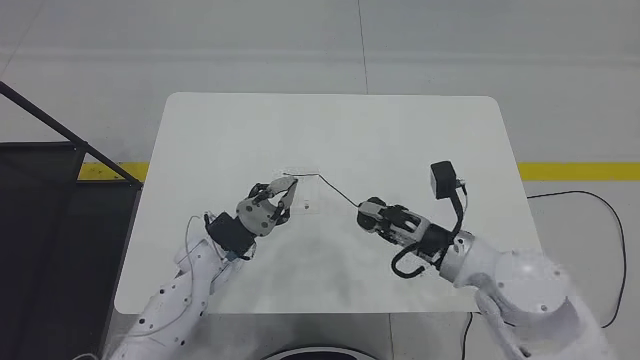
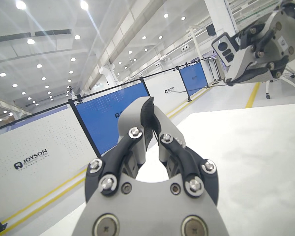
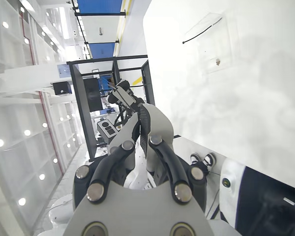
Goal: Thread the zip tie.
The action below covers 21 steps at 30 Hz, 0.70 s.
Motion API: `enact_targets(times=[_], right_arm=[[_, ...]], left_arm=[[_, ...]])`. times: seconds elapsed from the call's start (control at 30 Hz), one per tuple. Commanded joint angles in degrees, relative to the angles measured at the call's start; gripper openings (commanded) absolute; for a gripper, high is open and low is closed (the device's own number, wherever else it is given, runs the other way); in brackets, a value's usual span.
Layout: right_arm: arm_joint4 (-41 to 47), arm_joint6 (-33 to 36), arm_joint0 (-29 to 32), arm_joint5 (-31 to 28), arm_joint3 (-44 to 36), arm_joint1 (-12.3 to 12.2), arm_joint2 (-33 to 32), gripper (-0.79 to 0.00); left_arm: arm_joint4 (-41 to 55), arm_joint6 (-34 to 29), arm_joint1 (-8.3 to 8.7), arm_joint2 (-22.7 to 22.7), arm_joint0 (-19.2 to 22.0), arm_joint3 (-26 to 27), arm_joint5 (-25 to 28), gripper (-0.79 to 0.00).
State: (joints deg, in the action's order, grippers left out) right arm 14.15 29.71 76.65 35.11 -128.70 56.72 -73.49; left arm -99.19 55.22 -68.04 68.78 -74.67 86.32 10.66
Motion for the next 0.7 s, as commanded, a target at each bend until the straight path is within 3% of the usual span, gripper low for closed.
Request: enact_targets(times=[0.0,0.2,0.6,0.67], right_arm=[[-4.4,0.6,0.1,3.5,-2.6,-0.4,-0.3,-0.785],[-19.1,11.0,-4.2,16.6,-5.9,-2.5,0.3,-0.785],[-19.1,11.0,-4.2,16.6,-5.9,-2.5,0.3,-0.785],[-20.2,10.1,-4.1,14.2,-5.9,-2.5,0.5,-0.785]], left_arm=[[-0.4,0.4,0.2,0.7,-0.6,0.2,0.2,-0.785],[-1.4,1.0,0.66,2.0,-1.4,0.4,1.5,-0.785],[-1.4,1.0,0.66,2.0,-1.4,0.4,1.5,-0.785],[-1.3,0.4,0.65,2.0,-1.5,0.7,1.4,-0.785]])
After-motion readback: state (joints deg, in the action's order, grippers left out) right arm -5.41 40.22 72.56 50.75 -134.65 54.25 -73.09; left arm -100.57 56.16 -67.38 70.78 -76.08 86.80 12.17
